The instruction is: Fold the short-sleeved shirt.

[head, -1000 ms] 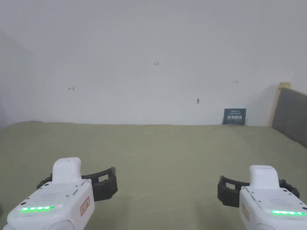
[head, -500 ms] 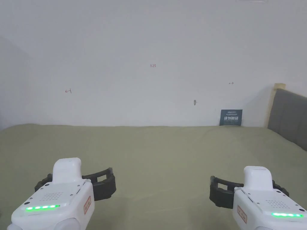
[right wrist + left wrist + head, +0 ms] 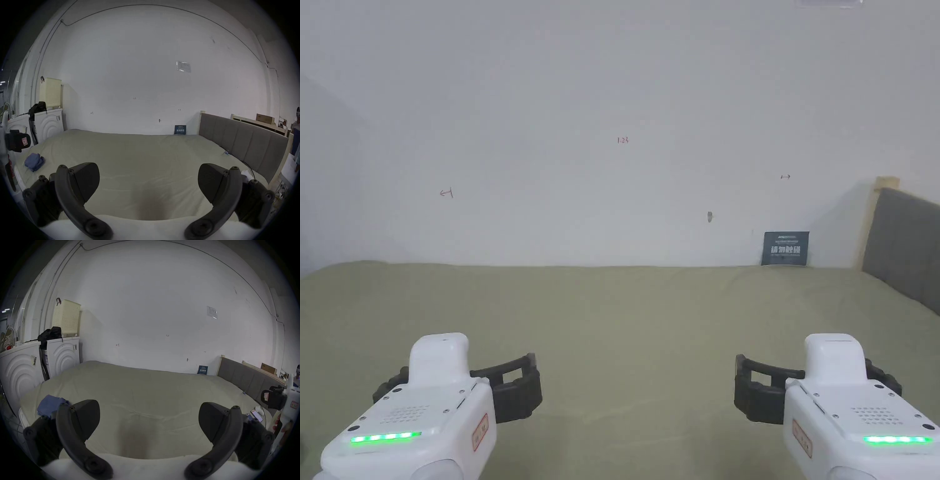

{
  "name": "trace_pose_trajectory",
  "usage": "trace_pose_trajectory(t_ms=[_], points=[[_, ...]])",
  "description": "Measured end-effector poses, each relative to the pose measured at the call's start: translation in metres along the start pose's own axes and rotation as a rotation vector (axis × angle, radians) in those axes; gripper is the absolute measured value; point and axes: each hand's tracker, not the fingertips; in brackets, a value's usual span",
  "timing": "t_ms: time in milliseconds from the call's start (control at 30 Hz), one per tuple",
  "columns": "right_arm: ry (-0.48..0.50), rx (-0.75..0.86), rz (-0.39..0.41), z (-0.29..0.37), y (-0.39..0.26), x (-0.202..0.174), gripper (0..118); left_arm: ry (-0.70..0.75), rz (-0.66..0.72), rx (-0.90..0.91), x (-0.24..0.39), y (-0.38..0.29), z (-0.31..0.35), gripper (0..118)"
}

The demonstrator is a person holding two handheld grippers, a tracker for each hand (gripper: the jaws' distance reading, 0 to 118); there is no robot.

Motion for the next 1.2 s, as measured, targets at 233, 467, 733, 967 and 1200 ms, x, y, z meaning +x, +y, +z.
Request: trace_pose_trajectory(t_ms=[233,467,733,967,1200], points=[[-0.007,0.0,0.005,-0.0004,0.0003,0.0008,118,-0.01,-0.028,0.0,0.0047,-0.0021,0.001,118],[0.009,0.025,-0.021,0.0027,-0.0013,0.0035,118,-0.017,-0.035,-0.004,0.0072,-0.0074,0.0011,118],[0.028,-0.01,-0.026,-0.0014,-0.0037,0.0013,118,-0.007,-0.033,-0.013,0.0067,-0.0093,0.0003,118],[-0.004,-0.024,-0.032,-0.0037,-0.0064,0.0008,118,-0.007,-0.035,-0.006,0.0079,-0.0085,0.0009,118],[-0.009,-0.03,-0.035,-0.0043,-0.0048,0.0038,118,-0.002,-0.034,-0.009,0.0064,-0.0069,0.0009,118]])
